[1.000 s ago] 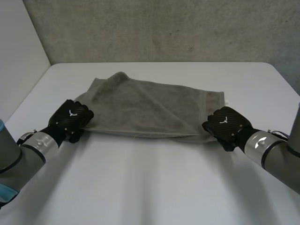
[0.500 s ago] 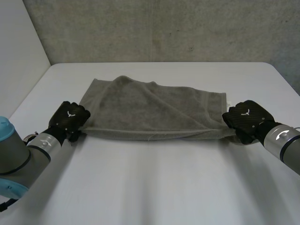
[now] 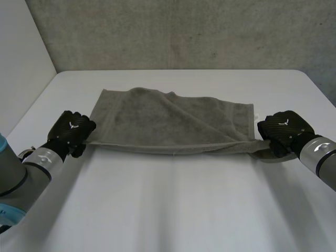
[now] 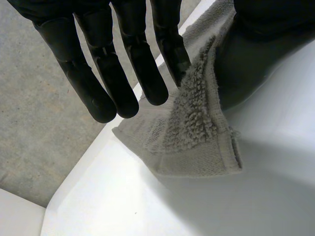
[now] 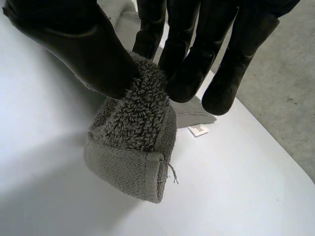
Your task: Fold the towel.
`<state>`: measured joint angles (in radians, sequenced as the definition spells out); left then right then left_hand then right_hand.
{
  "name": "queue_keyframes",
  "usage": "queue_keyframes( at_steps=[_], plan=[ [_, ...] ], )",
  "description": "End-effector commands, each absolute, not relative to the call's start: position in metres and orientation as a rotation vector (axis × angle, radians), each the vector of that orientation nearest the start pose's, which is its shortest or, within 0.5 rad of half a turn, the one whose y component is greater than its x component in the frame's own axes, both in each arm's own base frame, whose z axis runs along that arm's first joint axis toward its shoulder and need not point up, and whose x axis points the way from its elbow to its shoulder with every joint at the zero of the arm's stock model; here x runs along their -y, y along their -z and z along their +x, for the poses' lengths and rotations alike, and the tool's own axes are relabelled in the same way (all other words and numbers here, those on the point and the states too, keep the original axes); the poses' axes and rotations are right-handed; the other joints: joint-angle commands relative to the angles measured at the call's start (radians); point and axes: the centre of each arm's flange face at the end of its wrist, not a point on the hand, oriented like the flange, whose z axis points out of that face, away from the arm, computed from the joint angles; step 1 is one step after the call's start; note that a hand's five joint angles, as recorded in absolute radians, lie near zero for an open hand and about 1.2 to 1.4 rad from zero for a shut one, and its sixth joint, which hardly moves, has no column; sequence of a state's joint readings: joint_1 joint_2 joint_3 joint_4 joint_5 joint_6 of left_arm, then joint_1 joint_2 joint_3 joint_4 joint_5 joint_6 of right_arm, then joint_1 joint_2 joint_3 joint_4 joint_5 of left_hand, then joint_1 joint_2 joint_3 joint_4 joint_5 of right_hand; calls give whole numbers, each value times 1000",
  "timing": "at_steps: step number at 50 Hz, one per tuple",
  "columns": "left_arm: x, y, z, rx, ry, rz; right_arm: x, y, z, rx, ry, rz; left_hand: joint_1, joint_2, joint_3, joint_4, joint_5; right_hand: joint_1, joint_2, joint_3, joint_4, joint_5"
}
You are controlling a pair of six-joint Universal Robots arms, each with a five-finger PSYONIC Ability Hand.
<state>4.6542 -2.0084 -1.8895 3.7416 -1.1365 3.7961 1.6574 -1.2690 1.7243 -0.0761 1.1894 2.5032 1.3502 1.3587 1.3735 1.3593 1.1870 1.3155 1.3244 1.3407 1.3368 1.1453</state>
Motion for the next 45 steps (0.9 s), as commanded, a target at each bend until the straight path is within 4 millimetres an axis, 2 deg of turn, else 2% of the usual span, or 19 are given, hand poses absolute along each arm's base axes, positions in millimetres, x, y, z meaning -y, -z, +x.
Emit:
queue_keyframes(
  at_steps=[1,2,3,4,5,6,7,8,9,10,11,12,17,20,22,23,25,30,45],
  plan=[
    [311,-148,-188,-1999,2019,1203,297,-183,192,-2271,1800,-1226,46,38,23,37,35,81,72,56,59,76],
    [311,-148,-188,-1999,2019,1203,298,-188,191,-2269,1807,-1222,46,38,23,37,35,81,72,56,59,76],
    [310,-165,-186,-1970,2039,1185,298,-188,191,-2269,1807,-1222,46,38,23,37,35,81,72,56,59,76],
    [309,-182,-183,-1938,2061,1163,298,-201,190,-2254,1841,-1216,46,38,23,37,35,81,72,56,59,76],
    [309,-182,-183,-1938,2061,1163,295,-223,190,-2219,1911,-1213,46,38,23,37,35,81,72,56,59,76],
    [309,-198,-178,-1903,2090,1129,295,-223,190,-2218,1911,-1213,46,38,23,37,35,81,72,56,59,76],
    [308,-216,-175,-1865,2133,1091,290,-244,190,-2179,1972,-1210,46,38,23,37,35,81,72,56,59,76],
    [308,-216,-175,-1865,2133,1091,285,-262,190,-2143,2028,-1212,46,38,23,37,35,81,72,56,59,76],
    [305,-232,-173,-1833,2181,1051,285,-262,190,-2142,2029,-1212,46,38,23,37,35,81,72,56,59,76],
    [305,-232,-173,-1833,2182,1051,282,-277,190,-2108,2080,-1216,46,38,23,37,35,81,72,56,59,76],
    [302,-248,-172,-1807,2237,1013,279,-290,190,-2078,2128,-1218,46,38,23,37,35,81,72,56,59,76],
    [298,-260,-172,-1792,2289,976,279,-290,190,-2078,2128,-1218,46,38,23,37,35,81,72,56,59,76],
    [287,-277,-168,-1814,2377,890,271,-308,190,-2048,2166,-1253,46,38,23,37,35,81,72,56,59,76],
    [280,-272,-166,-1877,2359,873,265,-305,184,-2119,2086,-1346,46,38,23,37,35,81,72,56,59,76],
    [277,-266,-166,-1921,2334,877,263,-284,176,-2229,1914,-1566,46,38,23,37,35,81,72,56,59,76],
    [274,-260,-164,-1967,2303,872,263,-284,176,-2229,1913,-1567,46,38,23,37,35,81,72,56,59,76],
    [272,-254,-162,-2008,2277,866,254,-261,173,-2271,1661,-1829,46,38,23,37,35,81,72,56,59,76],
    [270,-238,-155,-2109,2200,835,248,-243,168,-2278,1453,-1943,46,38,23,37,35,81,72,56,59,76],
    [287,-196,-153,-2297,2076,900,289,-224,159,-2285,1675,-1889,46,38,23,37,35,81,72,56,59,76]
  ],
)
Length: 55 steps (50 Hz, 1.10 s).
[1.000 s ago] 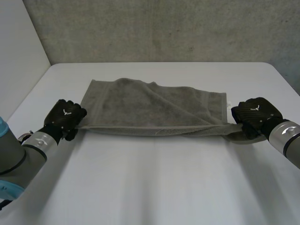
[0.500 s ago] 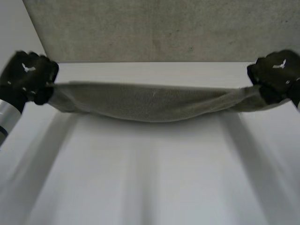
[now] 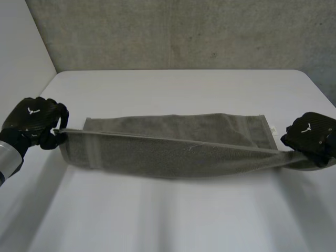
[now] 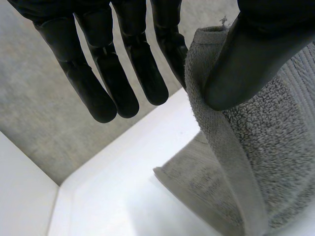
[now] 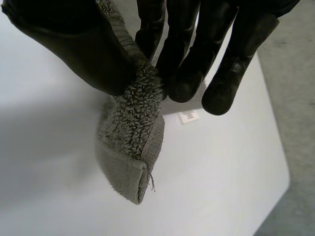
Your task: Fold the towel.
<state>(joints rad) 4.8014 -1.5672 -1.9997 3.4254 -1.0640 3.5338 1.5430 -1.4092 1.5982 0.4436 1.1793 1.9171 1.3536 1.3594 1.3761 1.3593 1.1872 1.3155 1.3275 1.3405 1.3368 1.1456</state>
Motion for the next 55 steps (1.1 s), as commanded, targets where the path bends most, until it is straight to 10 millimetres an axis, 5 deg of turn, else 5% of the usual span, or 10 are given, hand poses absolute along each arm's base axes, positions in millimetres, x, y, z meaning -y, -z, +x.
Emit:
queue_keyframes(
  at_steps=[1,9,16,33,48,50,51,52,53,55],
  plan=[
    [287,-196,-153,-2297,2076,900,295,-221,159,-2285,1690,-1866,43,37,20,37,35,81,69,56,59,76],
    [308,-171,-168,-2357,2016,972,325,-210,186,-2149,1891,-1801,43,37,20,37,35,81,69,56,59,76],
    [349,-148,-178,-2339,1953,933,357,-189,202,-2072,2011,-1824,43,37,20,37,35,81,69,56,59,76],
    [431,-141,-206,-2144,2083,869,415,-145,237,-1977,2192,-1856,43,37,20,37,35,81,69,56,59,76],
    [452,-114,-216,-2127,2080,862,445,-114,250,-1953,2230,-1858,43,37,20,37,35,81,69,56,59,76],
    [453,-113,-216,-2129,2079,862,446,-112,250,-1957,2226,-1858,43,37,20,37,35,-197,-209,-222,-218,-202],
    [453,-111,-216,-2134,2074,863,446,-110,250,-1964,2225,-1857,43,37,20,37,35,-781,-793,-806,-803,-786],
    [453,-111,-216,-2134,2074,863,446,-110,250,-1964,2225,-1857,43,37,20,37,35,-787,-799,-812,-808,-792],
    [453,-111,-217,-2137,2072,866,446,-110,250,-1974,2225,-1852,-364,-370,-386,-370,-372,-1141,-1153,-1166,-1162,-1146],
    [453,-114,-216,-2136,2067,850,448,-114,249,-1989,2245,-1835,-1075,-1081,-1098,-1081,-1083,-1141,-1153,-1166,-1162,-1146]
  ],
)
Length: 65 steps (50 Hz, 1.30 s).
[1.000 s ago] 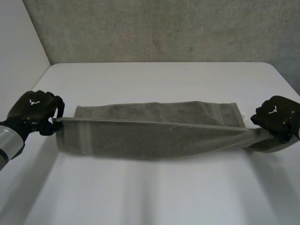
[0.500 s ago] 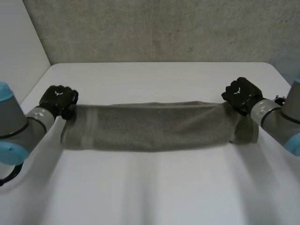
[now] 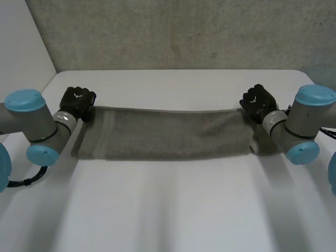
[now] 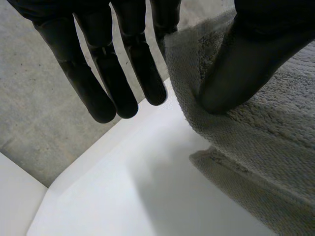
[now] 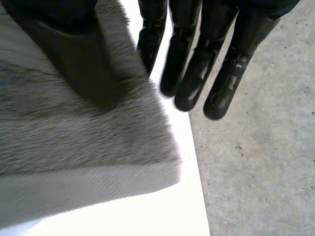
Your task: Fold the towel.
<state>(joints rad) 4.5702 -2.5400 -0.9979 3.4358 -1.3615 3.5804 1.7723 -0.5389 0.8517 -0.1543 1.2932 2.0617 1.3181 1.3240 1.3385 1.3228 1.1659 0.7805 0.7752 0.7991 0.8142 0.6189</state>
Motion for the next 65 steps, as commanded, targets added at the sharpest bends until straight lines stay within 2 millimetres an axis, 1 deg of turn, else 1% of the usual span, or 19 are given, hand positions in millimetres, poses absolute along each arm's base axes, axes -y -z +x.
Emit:
queue_keyframes(
  at_steps=[1,6,8,9,12,13,15,16,18,22,24,25,30,41,51,55,57,61,65],
  plan=[
    [453,-114,-216,-2136,2067,850,448,-114,249,-1989,2245,-1835,-1043,-1049,-1063,-1048,-1065,-606,-601,-625,-640,-619],
    [451,-127,-215,-2117,2055,792,449,-133,250,-1978,2294,-1782,-1119,-1125,-1140,-1124,-1142,-606,-601,-625,-640,-619],
    [448,-142,-214,-2101,2060,758,446,-160,251,-1960,2348,-1686,-1113,-1119,-1134,-1118,-1136,-606,-601,-625,-640,-619],
    [448,-142,-214,-2101,2060,758,446,-160,251,-1959,2348,-1685,-1113,-1119,-1134,-1118,-1136,-606,-601,-625,-640,-619],
    [432,-162,-211,-2104,2057,749,436,-210,245,-1956,2393,-1435,-1099,-1105,-1119,-1103,-1121,-606,-601,-625,-640,-619],
    [432,-162,-211,-2104,2057,749,436,-210,245,-1956,2393,-1434,-1099,-1105,-1119,-1103,-1121,-606,-601,-625,-640,-619],
    [415,-174,-208,-2118,2050,757,421,-238,239,-1975,2365,-1292,-1067,-1072,-1087,-1071,-1089,-606,-601,-625,-640,-619],
    [415,-174,-208,-2118,2050,757,421,-238,239,-1975,2365,-1291,-1066,-1072,-1087,-1071,-1089,-606,-601,-625,-640,-619],
    [393,-179,-205,-2144,2029,773,398,-249,235,-2044,2258,-1226,-1043,-1049,-1064,-1048,-1065,-606,-601,-625,-640,-619],
    [370,-182,-202,-2173,2006,792,374,-246,229,-2170,2093,-1192,-1028,-1034,-1049,-1033,-1051,-606,-601,-625,-640,-619],
    [351,-179,-199,-2209,1984,817,354,-230,222,-2309,1898,-1140,-1014,-1020,-1034,-1018,-1036,-482,-476,-500,-515,-495],
    [351,-179,-199,-2209,1984,817,354,-230,222,-2310,1897,-1140,-1014,-1019,-1034,-1018,-1036,-481,-476,-500,-515,-494],
    [326,-167,-195,-2252,1960,849,337,-189,199,-2488,1676,-1010,-999,-1005,-1019,-1004,-1021,-323,-318,-342,-357,-336],
    [316,-154,-188,-2264,1944,824,347,-135,178,-2481,1793,-938,-1002,-1008,-1022,-1007,-1024,-223,-218,-242,-257,-236],
    [318,-153,-187,-2222,1983,813,349,-120,179,-2471,1759,-951,-1005,-1011,-1025,-1009,-1027,-105,-100,-124,-139,-118],
    [319,-152,-186,-2225,1978,807,352,-116,178,-2480,1754,-943,-1008,-1014,-1028,-1012,-1030,254,259,236,221,241],
    [319,-152,-186,-2227,1976,808,358,-116,172,-2495,1768,-923,-1008,-1014,-1028,-1012,-1030,614,620,596,581,601],
    [319,-151,-185,-2230,1975,807,365,-122,161,-2519,1810,-899,-1008,-1014,-1028,-1012,-1030,616,621,597,582,603],
    [318,-151,-185,-2233,1974,805,381,-137,135,-2561,1907,-844,-1011,-1017,-1031,-1015,-1033,616,621,597,582,603]
  ],
)
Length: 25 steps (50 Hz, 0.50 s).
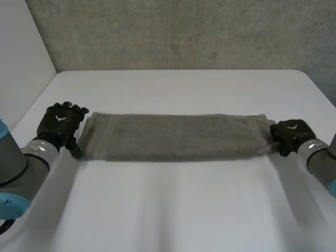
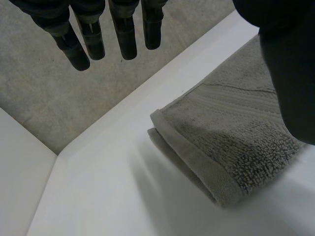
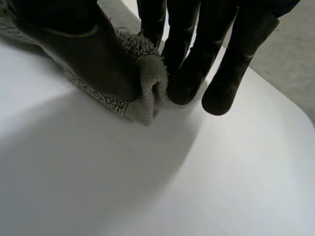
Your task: Fold the towel.
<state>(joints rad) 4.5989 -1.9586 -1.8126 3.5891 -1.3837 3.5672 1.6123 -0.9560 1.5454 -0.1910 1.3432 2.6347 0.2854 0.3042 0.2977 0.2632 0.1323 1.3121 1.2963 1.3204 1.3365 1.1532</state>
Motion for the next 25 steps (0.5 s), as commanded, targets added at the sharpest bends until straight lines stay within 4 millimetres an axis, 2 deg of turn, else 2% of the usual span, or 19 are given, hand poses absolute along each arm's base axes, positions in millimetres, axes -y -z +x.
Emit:
queue_keyframes(
  at_steps=[1,2,3,4,6,7,8,9,12,13,14,15,17,18,19,20,22,23,25],
  plan=[
    [318,-151,-185,-2233,1974,805,388,-144,124,-2580,1954,-834,22,3,10,44,1,84,100,76,60,68],
    [317,-151,-185,-2233,1974,805,388,-144,123,-2580,1954,-834,19,0,7,41,-2,84,100,76,60,68],
    [317,-151,-185,-2235,1972,804,397,-151,107,-2617,2004,-835,19,0,7,41,-2,84,100,76,60,68],
    [317,-151,-185,-2235,1972,804,397,-151,107,-2618,2004,-835,19,0,7,41,-2,84,100,76,60,68],
    [317,-151,-185,-2233,1971,805,414,-165,73,-2712,2099,-916,19,0,7,41,-2,84,100,76,60,68],
    [317,-151,-185,-2233,1971,805,414,-165,72,-2713,2100,-916,19,0,7,41,-2,84,100,76,60,68],
    [316,-151,-185,-2235,1973,806,420,-173,61,-2754,2147,-997,19,0,7,41,-2,84,100,76,60,68],
    [316,-151,-185,-2235,1973,806,424,-181,58,-2772,2181,-1079,16,-3,4,38,-5,84,100,76,60,68],
    [315,-151,-185,-2238,1969,806,429,-189,60,-2772,2217,-1118,16,-3,4,38,-5,84,100,76,60,68],
    [315,-151,-186,-2238,1970,808,432,-200,70,-2736,2271,-1108,13,-5,1,35,-8,84,100,76,60,68],
    [314,-151,-186,-2238,1971,810,433,-212,89,-2662,2328,-1088,13,-6,1,35,-8,84,100,76,60,68],
    [314,-151,-186,-2238,1971,810,433,-212,89,-2661,2329,-1087,13,-6,1,35,-8,84,100,76,60,68],
    [314,-151,-187,-2235,1975,812,421,-235,151,-2425,2400,-1068,13,-6,1,35,-8,84,100,76,60,68],
    [314,-151,-187,-2235,1975,812,421,-235,152,-2424,2401,-1068,13,-6,1,35,-8,84,100,76,60,68],
    [315,-151,-186,-2235,1974,810,410,-242,186,-2307,2403,-1084,13,-6,1,35,-8,84,100,76,60,68],
    [315,-151,-186,-2235,1974,810,410,-242,186,-2306,2403,-1084,13,-6,1,35,-8,84,100,76,60,68],
    [314,-152,-186,-2235,1974,810,373,-244,257,-2091,2344,-1178,13,-6,1,35,-8,84,100,76,60,68],
    [314,-152,-186,-2235,1974,810,372,-244,257,-2090,2343,-1179,13,-6,1,35,-8,84,100,76,60,68],
    [314,-154,-186,-2226,1981,806,325,-229,321,-1912,2232,-1324,13,-6,1,35,-8,84,100,76,60,68]
  ],
)
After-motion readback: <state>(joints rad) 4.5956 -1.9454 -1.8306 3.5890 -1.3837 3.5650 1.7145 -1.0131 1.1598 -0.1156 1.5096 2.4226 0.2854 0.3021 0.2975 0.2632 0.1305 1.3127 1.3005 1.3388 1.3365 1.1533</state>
